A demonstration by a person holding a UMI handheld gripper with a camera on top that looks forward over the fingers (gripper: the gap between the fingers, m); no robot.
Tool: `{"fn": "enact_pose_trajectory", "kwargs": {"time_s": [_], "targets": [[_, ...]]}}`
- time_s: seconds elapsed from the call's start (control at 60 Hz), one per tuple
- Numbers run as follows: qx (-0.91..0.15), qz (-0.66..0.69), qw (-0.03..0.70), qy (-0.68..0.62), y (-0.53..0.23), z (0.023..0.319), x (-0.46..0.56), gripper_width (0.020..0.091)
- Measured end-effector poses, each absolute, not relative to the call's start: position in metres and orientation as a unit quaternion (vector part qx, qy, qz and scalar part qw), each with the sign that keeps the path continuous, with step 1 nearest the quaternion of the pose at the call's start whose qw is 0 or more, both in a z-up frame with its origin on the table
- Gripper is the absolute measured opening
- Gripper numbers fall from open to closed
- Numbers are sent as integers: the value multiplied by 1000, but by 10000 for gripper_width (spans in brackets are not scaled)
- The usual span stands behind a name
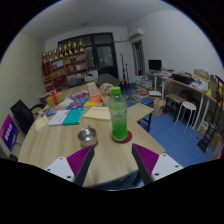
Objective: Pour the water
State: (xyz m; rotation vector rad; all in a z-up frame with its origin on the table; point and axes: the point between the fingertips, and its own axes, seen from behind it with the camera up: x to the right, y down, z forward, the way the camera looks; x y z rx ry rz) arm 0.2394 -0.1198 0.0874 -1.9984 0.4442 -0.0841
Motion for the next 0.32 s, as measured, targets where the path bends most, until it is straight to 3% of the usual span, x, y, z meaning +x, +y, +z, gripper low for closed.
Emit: {"fn": "enact_pose_trajectory", "kwargs": {"time_s": [0.317], "targets": [[-829, -60, 526, 184, -255, 170, 118, 824]]}}
